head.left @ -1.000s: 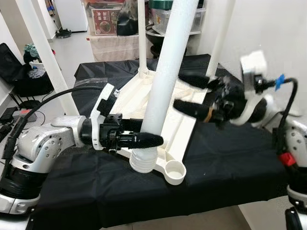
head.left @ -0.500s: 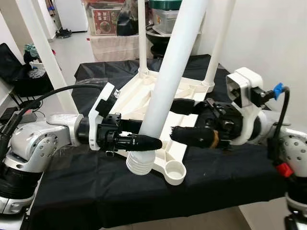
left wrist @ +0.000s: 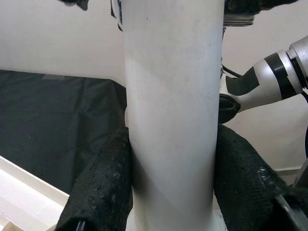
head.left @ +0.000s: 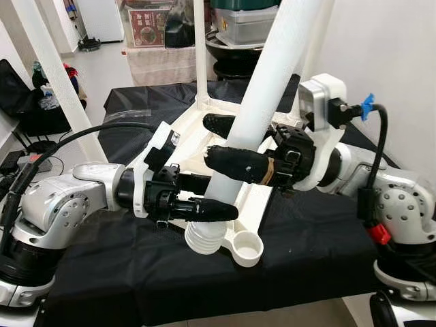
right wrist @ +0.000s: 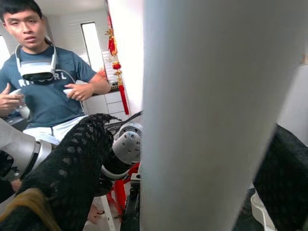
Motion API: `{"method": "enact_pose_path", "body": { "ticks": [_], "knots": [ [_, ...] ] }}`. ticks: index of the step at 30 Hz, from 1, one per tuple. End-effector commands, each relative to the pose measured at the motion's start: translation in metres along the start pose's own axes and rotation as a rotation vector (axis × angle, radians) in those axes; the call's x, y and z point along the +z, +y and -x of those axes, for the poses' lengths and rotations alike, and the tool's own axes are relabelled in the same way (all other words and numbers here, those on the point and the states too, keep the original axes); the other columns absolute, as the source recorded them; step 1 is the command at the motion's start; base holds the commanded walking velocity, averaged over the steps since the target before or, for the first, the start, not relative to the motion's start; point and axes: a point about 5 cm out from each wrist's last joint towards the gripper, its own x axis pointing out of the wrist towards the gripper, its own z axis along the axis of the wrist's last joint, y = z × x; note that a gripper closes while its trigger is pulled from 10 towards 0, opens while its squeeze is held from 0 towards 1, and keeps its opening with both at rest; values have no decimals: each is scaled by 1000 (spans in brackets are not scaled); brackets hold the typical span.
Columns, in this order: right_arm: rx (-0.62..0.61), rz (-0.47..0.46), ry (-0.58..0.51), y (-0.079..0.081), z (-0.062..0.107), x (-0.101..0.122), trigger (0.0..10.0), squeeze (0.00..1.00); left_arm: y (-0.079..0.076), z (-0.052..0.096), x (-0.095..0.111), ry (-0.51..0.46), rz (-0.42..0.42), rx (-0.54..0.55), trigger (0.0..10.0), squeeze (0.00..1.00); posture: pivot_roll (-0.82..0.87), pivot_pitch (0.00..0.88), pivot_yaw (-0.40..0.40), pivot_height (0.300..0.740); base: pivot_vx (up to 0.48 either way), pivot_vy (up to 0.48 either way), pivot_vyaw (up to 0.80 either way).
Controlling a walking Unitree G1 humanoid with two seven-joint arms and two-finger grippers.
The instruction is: Building children table
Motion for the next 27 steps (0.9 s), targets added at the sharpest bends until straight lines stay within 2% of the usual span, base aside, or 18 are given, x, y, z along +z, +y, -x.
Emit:
{"method": "enact_pose_path", "body": {
  "ticks": [1, 7, 8, 10, 11, 24, 27],
  "knots": [
    [30, 15, 27, 7, -8, -1, 10000, 0, -2, -3, 2, -3, -16, -14, 0, 0, -141, 23, -20, 740, 0, 0, 0],
    [25, 2, 49, 9, -16, -7, 10000, 0, -2, -5, 2, -1, -17, -17, 0, 0, -140, 20, -23, 740, 0, 0, 0],
    [24, -6, 65, 10, -19, -12, 3373, 0, -2, -6, 1, 1, -18, -19, 0, 0, -139, 20, -24, 740, 0, 0, 0],
    [24, -6, 65, 10, -19, -12, 3373, 0, -2, -6, 1, 1, -18, -19, 0, 0, -139, 20, -24, 740, 0, 0, 0],
    [19, -17, 76, 9, -21, -15, 0, 0, -2, -7, 1, 3, -20, -21, 0, 0, -138, 19, -25, 740, 0, 0, 0],
    [-20, -30, 109, 7, -18, -18, 0, 0, -3, -7, -1, 37, -31, -30, 0, 0, -144, 23, -27, 740, 0, 0, 0],
    [-104, -10, 127, 0, -11, -17, 0, 0, 1, -2, -1, 49, -61, 15, 0, 0, -142, 26, -29, 740, 0, 0, 0]
  ]
}}
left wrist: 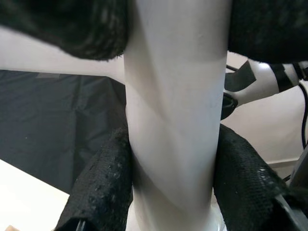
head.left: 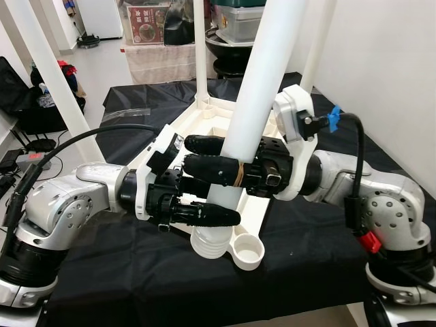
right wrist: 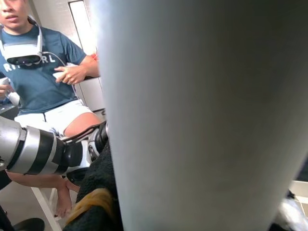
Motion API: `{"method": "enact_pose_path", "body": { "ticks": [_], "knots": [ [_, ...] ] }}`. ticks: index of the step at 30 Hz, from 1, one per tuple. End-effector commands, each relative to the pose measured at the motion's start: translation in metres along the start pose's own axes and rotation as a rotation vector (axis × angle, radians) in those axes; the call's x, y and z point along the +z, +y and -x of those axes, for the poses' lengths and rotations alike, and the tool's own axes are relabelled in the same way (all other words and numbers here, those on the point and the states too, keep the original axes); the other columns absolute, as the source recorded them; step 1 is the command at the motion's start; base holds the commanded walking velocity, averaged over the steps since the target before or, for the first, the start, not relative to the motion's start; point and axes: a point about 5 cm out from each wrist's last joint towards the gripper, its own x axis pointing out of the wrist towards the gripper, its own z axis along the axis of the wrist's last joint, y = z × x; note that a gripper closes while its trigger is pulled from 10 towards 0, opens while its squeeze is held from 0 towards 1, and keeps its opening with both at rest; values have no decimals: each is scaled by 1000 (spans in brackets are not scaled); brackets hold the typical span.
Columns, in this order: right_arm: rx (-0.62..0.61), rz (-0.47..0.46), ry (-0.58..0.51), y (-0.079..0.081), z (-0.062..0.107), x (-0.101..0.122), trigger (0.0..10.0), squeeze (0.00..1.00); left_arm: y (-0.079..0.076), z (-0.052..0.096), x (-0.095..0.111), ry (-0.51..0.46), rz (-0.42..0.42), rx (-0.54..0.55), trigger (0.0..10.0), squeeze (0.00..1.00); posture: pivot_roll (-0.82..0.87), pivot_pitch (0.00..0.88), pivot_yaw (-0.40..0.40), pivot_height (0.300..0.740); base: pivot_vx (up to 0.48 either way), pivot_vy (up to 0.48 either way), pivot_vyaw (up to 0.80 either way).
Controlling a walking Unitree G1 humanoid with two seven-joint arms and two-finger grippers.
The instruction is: Building children table
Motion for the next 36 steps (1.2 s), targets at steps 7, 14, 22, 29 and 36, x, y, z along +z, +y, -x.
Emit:
{"method": "enact_pose_path", "body": {
  "ticks": [7, 14, 22, 29, 36],
  "knots": [
    [-301, 79, 3, -26, 12, -1, 0, 0, 15, 8, 6, -55, -35, 194, 10000, 1000, -142, 29, -29, 740, 0, 0, 0],
    [-533, 168, 44, -45, 32, -11, 0, 0, -5, 34, 21, -157, -12, 211, 10000, 1000, -127, 45, -22, 740, 0, 0, 0],
    [-610, 176, 68, -51, 60, -15, 1608, 0, -48, 32, -27, -22, 85, 303, 10000, 1000, -98, 112, -43, 740, 0, 0, 0],
    [-539, 194, -13, -57, 63, -3, 10000, 0, -68, 3, -80, 82, 137, 438, 10000, 1000, -87, 140, -57, 740, 0, 0, 0],
    [-162, 232, -28, -53, 47, 1, 10000, 0, -104, -23, -106, 129, -15, 605, 10000, 0, -58, 218, -66, 740, 0, 0, 0]
  ]
}}
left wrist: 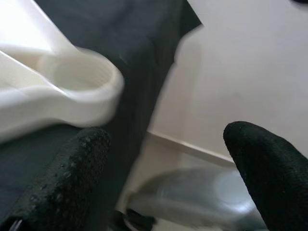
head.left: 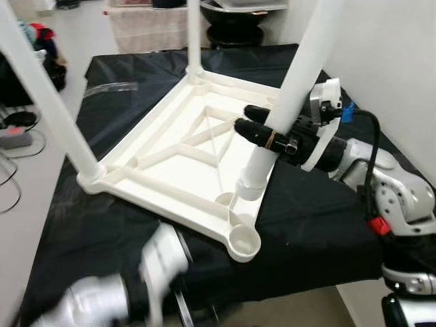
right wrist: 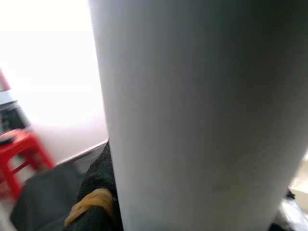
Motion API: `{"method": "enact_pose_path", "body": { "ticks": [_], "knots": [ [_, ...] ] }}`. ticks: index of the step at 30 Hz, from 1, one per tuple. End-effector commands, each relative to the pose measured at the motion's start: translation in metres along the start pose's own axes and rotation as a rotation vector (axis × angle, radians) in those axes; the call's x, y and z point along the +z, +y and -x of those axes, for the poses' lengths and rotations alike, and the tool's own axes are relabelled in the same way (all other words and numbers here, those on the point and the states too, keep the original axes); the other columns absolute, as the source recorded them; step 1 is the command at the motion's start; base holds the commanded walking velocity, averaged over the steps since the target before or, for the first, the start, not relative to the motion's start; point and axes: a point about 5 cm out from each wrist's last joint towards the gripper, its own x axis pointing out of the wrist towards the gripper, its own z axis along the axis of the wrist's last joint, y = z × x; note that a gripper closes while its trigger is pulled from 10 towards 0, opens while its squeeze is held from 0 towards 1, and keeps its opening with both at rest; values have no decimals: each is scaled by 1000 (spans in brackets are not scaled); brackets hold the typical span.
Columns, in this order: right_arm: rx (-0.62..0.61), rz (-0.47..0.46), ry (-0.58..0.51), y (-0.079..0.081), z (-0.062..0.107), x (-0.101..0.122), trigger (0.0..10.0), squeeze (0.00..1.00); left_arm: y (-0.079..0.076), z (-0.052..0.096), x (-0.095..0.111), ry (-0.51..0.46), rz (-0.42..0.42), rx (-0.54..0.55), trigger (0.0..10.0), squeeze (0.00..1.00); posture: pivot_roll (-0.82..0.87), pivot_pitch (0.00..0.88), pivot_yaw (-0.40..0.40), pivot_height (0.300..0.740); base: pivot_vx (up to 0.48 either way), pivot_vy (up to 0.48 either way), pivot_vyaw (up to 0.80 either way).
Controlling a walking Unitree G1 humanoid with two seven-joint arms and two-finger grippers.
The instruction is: Building children table
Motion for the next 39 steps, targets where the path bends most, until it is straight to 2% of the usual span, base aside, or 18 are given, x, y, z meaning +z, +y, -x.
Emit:
{"method": "enact_pose_path", "body": {
  "ticks": [1, 6, 7, 8, 12, 15, 19, 20, 24, 29, 31, 39],
  "knots": [
    [138, -7, -29, 7, -4, 3, 10000, 0, 4, 6, 10, -42, -115, 93, 10000, 0, -58, 218, -66, 740, 0, 0, 0],
    [170, -13, -37, 8, -4, 4, 10000, 0, 4, 9, 10, -40, -139, 124, 10000, 0, -58, 218, -66, 740, 0, 0, 0],
    [300, 12, 25, 16, -1, 1, 10000, 0, 2, 16, 12, -48, -205, 238, 10000, 0, -38, 250, -62, 740, 0, 0, 0],
    [350, 18, 48, 19, 1, 0, 10000, 0, 1, 19, 13, -49, -236, 286, 10000, 0, -38, 250, -62, 740, 0, 0, 0],
    [406, 19, 65, 23, 3, -1, 10000, 0, -1, 22, 14, -42, -275, 339, 10000, 0, -31, 262, -57, 740, 0, 0, 0],
    [426, 55, 76, 24, 4, -11, 10000, 0, 3, 24, 9, -21, -317, 476, 10000, 0, -31, 252, -55, 740, 0, 0, 0],
    [251, 96, 16, 14, -4, -16, 10000, 0, 28, 26, 1, 30, -274, 639, 10000, 0, -23, 197, -51, 740, 0, 0, 0],
    [251, 96, 16, 14, -4, -16, 10000, 0, 28, 26, 1, 30, -274, 639, 10000, 0, -23, 197, -51, 740, 0, 0, 0],
    [-17, 107, -60, -1, -6, -18, 10000, 0, 64, 26, -1, -36, -144, 836, 10000, 0, -29, 106, -48, 740, 0, 0, 0],
    [-48, 99, -81, 0, -5, -18, 10000, 0, 74, 23, 1, -75, -106, 868, 10000, 0, -38, 79, -44, 740, 0, 0, 0],
    [-141, 106, -92, -7, -3, -19, 10000, 0, 80, 18, 1, -91, -99, 879, 10000, 0, -42, 56, -44, 740, 0, 0, 0],
    [-304, 144, -31, -13, -10, -28, 10000, 0, 87, 7, 1, -89, -105, 873, 10000, 0, -52, 50, -41, 740, 0, 0, 0]
  ]
}}
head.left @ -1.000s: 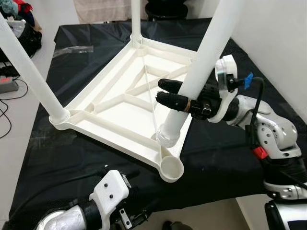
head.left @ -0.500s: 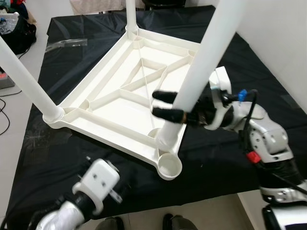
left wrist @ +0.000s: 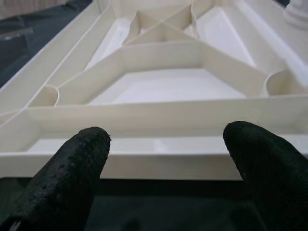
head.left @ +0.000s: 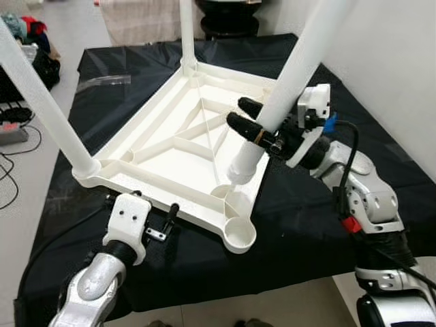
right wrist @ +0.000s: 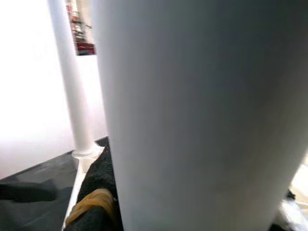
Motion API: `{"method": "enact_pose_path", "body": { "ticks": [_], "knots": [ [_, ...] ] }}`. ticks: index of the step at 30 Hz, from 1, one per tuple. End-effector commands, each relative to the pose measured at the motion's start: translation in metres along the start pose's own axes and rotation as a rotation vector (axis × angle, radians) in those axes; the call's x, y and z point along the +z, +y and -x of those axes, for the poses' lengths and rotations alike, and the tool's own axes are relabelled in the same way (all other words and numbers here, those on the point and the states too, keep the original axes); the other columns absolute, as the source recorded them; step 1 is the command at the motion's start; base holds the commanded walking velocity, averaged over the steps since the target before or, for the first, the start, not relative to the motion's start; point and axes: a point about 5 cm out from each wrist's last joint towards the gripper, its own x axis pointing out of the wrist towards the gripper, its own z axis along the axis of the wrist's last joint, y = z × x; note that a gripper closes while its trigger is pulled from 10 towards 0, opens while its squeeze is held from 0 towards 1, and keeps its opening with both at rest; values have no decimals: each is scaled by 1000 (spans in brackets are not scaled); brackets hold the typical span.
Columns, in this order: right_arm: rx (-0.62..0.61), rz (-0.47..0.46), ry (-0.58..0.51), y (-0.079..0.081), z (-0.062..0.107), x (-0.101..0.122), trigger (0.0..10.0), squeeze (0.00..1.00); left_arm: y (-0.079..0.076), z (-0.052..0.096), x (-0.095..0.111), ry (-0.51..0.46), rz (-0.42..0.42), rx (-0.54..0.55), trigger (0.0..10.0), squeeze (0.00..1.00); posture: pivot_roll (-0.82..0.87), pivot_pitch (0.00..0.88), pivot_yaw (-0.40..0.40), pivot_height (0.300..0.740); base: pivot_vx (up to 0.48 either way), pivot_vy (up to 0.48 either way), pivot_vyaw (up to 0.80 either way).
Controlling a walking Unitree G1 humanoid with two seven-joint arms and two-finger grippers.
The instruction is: Building children table
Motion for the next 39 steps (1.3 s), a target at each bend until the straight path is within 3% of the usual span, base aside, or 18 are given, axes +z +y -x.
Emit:
{"method": "enact_pose_path", "body": {
  "ticks": [1, 10, 29, 39],
  "knots": [
    [-23, 23, 17, 2, -2, -3, 10000, 0, -2, 0, -7, 29, -6, -8, 10000, 0, -52, 50, -41, 740, 0, 0, 0],
    [-34, 24, 27, 5, -1, -4, 10000, 0, -4, -3, -10, 33, 2, -16, 10000, 0, -57, 62, -38, 740, 0, 0, 0],
    [-68, 27, 29, 7, -5, -4, 10000, 0, -4, -6, -10, 28, -3, -22, 10000, 0, -59, 60, -37, 740, -278, 0, 0],
    [-120, 43, 47, 7, -6, -5, 10000, 0, -7, -7, -13, 42, 97, -61, 10000, 0, -69, 58, -35, 740, 0, 0, 0]
  ]
}}
